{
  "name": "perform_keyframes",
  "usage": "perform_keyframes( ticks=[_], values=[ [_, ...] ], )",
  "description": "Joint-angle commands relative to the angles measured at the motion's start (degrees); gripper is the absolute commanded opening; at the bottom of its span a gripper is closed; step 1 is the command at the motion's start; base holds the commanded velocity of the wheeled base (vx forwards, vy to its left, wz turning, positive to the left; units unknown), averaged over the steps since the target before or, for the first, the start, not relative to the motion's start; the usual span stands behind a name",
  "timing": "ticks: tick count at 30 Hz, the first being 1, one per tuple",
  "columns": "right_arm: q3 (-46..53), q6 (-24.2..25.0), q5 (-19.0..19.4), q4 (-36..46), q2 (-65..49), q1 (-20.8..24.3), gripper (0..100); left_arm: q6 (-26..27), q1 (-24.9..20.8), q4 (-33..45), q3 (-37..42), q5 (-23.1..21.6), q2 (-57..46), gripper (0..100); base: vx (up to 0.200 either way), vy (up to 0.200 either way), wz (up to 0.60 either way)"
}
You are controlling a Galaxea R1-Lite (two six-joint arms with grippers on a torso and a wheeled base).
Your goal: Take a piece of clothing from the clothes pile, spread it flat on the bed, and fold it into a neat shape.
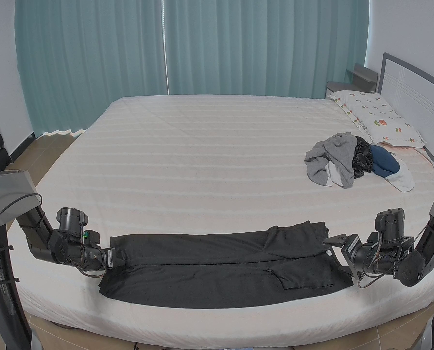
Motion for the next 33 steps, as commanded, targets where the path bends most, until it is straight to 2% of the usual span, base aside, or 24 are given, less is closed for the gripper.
perform_keyframes(
  ticks=[1,18,21,27,33],
  values=[
    [0.10,-0.01,0.01,-0.09,0.19,0.00,100,-0.02,0.19,-0.25,0.15,0.89,-0.95,0,0.000,0.000,0.00],
    [0.27,-0.01,0.01,-0.09,-0.08,-0.08,100,-2.48,0.19,-0.16,0.06,1.33,-2.88,0,0.000,0.000,0.00],
    [0.18,-0.01,0.01,-0.09,-0.08,-0.17,100,-2.48,0.19,-0.25,0.06,1.33,-2.80,0,-0.200,0.000,0.00],
    [0.18,-0.01,0.01,-0.09,-0.08,-0.17,100,-2.65,0.28,-0.34,-0.56,1.33,-2.62,0,0.000,0.000,0.00],
    [0.27,0.08,-0.08,-0.71,-0.08,-0.17,100,-6.35,0.01,-0.34,-1.88,1.33,-2.62,0,0.000,0.000,0.00]
  ],
)
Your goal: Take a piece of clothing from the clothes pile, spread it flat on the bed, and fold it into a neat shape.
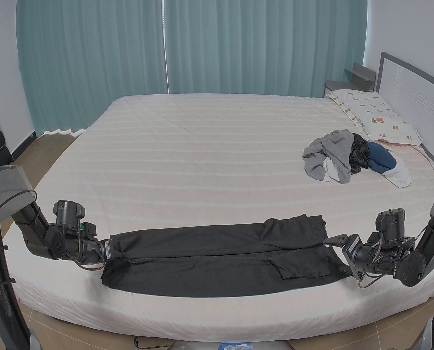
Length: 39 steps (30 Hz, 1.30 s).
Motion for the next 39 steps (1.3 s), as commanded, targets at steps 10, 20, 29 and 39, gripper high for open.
perform_keyframes(
  ticks=[10,20,29,39],
  values=[
    [0.16,0.08,-0.03,-0.68,0.13,0.02,100,-8.06,-1.00,-0.03,-4.07,0.10,-0.55,0,0.000,0.000,0.00],
    [0.16,0.08,-0.03,-0.68,0.13,-0.42,100,-12.19,-3.11,0.23,-4.42,0.28,-3.54,0,0.000,-0.160,0.00],
    [0.16,0.17,0.06,-0.68,-0.04,-0.42,100,-15.79,-6.54,0.93,-5.21,1.07,-7.58,0,0.000,-0.200,0.00],
    [0.16,0.17,0.06,-0.68,0.05,-0.33,100,-17.29,-12.34,7.00,-8.11,5.28,-10.31,0,0.000,-0.200,0.00]
  ],
)
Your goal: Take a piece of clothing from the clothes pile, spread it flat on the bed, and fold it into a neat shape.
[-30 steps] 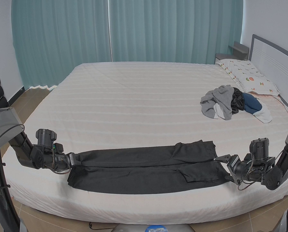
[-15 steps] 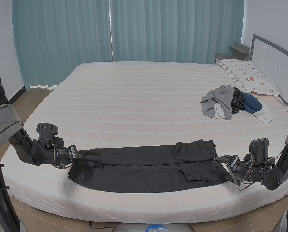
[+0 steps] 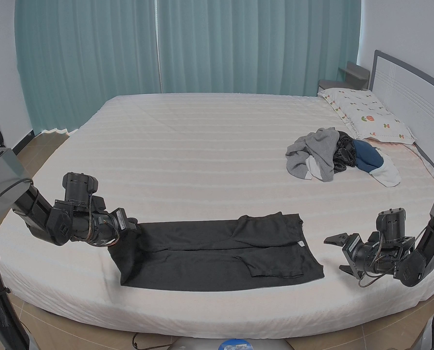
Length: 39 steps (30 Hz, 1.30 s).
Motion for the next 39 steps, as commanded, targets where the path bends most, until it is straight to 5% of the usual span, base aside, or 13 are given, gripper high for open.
perform_keyframes(
  ticks=[1,27,39],
  values=[
    [-0.01,0.00,0.09,-0.04,0.05,0.05,100,-0.23,-2.97,2.76,-2.16,0.41,-2.17,0,0.000,-0.200,0.00],
    [-0.09,0.00,0.09,-0.04,0.22,0.40,100,-7.35,-15.98,21.40,-22.73,5.42,4.68,0,0.000,-0.200,0.00],
    [-0.18,0.00,0.17,-0.04,0.31,0.58,100,-11.75,-19.32,22.98,-29.14,11.48,11.10,0,0.000,0.000,0.00]
  ],
)
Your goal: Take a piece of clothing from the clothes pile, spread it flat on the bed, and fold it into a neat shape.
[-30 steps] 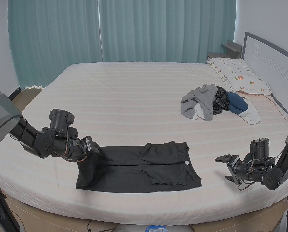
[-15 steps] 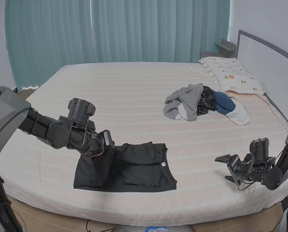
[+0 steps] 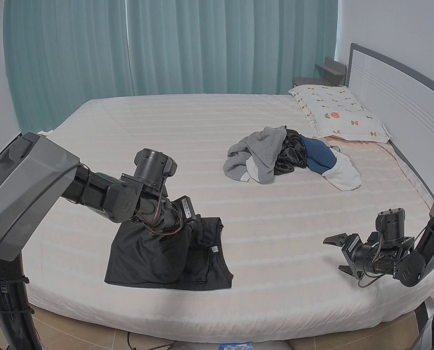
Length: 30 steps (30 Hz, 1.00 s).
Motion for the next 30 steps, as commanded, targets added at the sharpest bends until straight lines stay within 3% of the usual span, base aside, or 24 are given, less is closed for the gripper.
perform_keyframes(
  ticks=[1,3,4,20,26,30],
  values=[
    [-0.05,0.00,0.19,-0.02,0.09,0.05,100,-1.06,-0.93,0.00,-1.92,0.43,3.19,0,0.000,0.000,0.00],
    [0.04,0.00,0.72,-0.02,0.09,0.05,100,-2.12,-1.02,0.00,-2.79,0.34,3.63,0,0.000,0.000,0.00],
    [0.04,0.00,0.72,-0.02,0.09,-0.04,100,-2.64,-1.11,0.00,-2.97,0.25,3.72,100,0.000,0.000,0.00],
    [0.04,0.00,0.72,-0.02,0.27,-0.04,100,-4.93,-2.60,-0.35,-2.36,0.25,1.69,100,0.000,0.000,0.00],
    [0.04,-0.09,0.72,-0.02,-0.08,0.05,100,-6.33,-0.23,-0.79,1.60,-0.19,-2.17,100,0.000,0.000,0.00],
    [-0.58,-0.35,0.63,-0.02,-0.52,1.37,100,-11.08,2.49,-0.97,3.97,-0.54,-4.02,100,0.000,0.000,0.00]
  ],
)
